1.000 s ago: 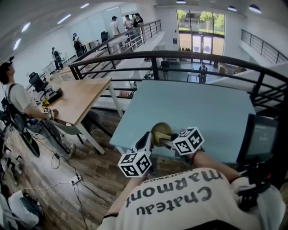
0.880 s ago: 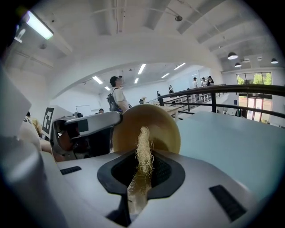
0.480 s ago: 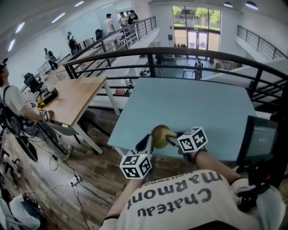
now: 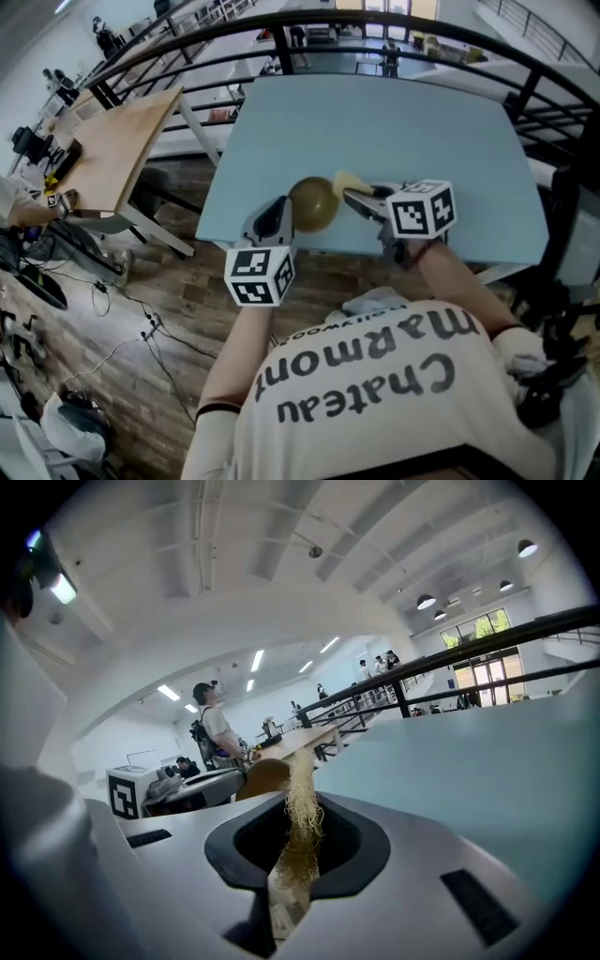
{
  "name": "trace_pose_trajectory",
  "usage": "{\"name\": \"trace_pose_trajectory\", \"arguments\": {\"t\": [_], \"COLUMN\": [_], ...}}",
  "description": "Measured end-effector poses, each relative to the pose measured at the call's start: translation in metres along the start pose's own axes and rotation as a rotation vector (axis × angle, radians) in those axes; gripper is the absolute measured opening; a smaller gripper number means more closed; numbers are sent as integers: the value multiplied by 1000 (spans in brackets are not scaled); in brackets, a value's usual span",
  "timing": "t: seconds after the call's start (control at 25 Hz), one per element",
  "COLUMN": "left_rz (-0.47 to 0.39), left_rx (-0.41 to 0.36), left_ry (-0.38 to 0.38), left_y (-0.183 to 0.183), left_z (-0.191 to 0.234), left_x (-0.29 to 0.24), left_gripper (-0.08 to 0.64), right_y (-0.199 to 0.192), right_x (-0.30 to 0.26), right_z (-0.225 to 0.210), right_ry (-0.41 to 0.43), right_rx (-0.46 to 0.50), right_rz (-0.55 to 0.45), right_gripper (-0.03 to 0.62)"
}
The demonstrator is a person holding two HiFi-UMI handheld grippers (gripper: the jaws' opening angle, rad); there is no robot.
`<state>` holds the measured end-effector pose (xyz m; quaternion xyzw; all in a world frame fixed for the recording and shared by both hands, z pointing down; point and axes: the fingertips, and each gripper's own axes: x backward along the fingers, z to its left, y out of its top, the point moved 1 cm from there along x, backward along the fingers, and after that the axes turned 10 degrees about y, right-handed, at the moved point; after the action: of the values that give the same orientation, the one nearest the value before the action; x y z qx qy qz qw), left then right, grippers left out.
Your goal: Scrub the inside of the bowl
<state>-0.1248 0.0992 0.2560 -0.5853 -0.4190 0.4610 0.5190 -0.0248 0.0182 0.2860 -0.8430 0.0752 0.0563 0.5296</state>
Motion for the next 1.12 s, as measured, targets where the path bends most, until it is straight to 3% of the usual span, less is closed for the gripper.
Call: {"name": "trace_pose_trajectory", "arguments": {"t": [0.16,0.36,0.48,0.64,0.8,0.96,1.12], "left_rz": [18,65,119,217,318,398,463], "left_rx": [-113,-231,-287,-340,-420,-513,-556], "left_ry": [-12,-68,-141,-282,-389,-458,-505], "left_y": [-1,-14,-22,-36,-50,-65,-77], "left_z": [-7,-10,-18,-35,-51,-62,-73], "left_x": [-7,-33,-54,-83,-108,-119,-129], "left_gripper": [6,6,6,6,6,6,6], "right_y": [13,29,34,34,31,12,-5], "right_x": [9,0,-12,-28,-42,-55,-60], "right_z": [-1,-20,-38,-67,-84,-89,-101], "right_ry": [25,64,62,41,125,211,246], "right_rx": [-60,-18,88,322,504,560,578], "right_rz": [-51,-12,91,282,438,583,689], "right_gripper": [61,61,61,61,61,61,61]}}
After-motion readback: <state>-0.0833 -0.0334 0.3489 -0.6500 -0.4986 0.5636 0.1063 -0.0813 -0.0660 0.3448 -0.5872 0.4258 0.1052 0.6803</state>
